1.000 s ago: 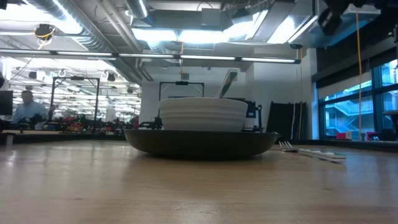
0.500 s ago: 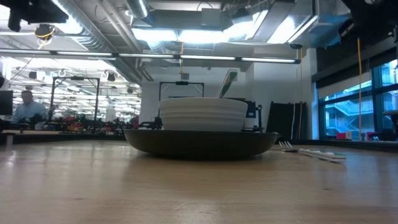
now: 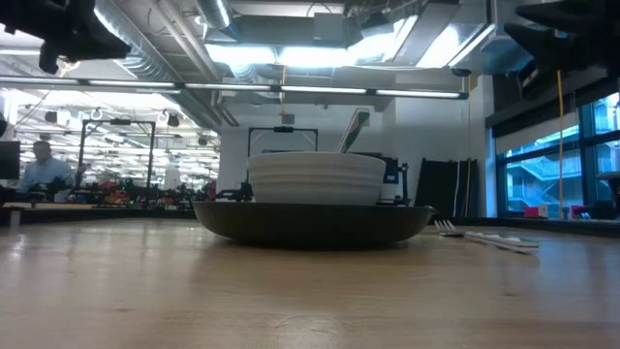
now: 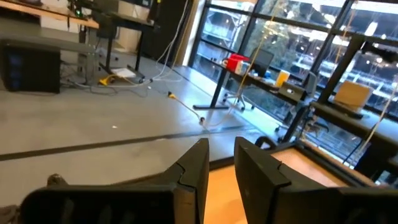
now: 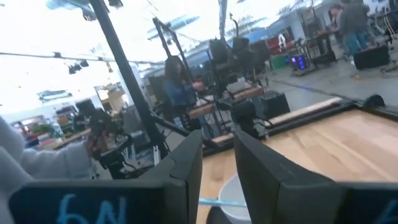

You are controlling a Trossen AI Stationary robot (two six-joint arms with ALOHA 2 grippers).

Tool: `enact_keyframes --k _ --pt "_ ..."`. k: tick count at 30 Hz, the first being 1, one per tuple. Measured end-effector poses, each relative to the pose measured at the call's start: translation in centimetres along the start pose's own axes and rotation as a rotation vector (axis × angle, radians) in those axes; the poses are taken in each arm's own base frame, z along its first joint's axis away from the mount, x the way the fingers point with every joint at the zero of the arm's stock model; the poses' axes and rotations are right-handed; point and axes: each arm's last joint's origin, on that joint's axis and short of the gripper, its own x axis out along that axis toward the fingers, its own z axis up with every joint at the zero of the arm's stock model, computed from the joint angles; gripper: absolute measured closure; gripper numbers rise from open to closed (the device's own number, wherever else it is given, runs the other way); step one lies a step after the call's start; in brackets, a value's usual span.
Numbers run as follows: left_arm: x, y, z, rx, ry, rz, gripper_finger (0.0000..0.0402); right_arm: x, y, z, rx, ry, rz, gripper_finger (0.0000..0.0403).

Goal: Set table place
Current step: Return to Home Position

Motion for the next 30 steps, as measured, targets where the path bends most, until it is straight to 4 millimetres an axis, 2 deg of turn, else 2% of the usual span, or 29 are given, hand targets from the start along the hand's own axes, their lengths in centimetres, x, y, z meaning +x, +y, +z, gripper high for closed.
enact_keyframes --k 6,15,30 --pt "0.3 -0.2 -0.8 0.027 0.055 -0.069 0.0332 0.2 -0.8 -2.0 0.047 -0.021 0.009 0.0306" --pt "1.6 -0.5 -3.6 0.041 0.122 -0.122 0.0332 0.2 -0.7 -1.7 0.001 -0.043 0.003 0.0306" --pt "4.4 -1.0 -10.0 0.04 0.13 -0.301 0.0332 0.2 -0.8 -1.9 0.003 -0.027 -0.001 0.0306"
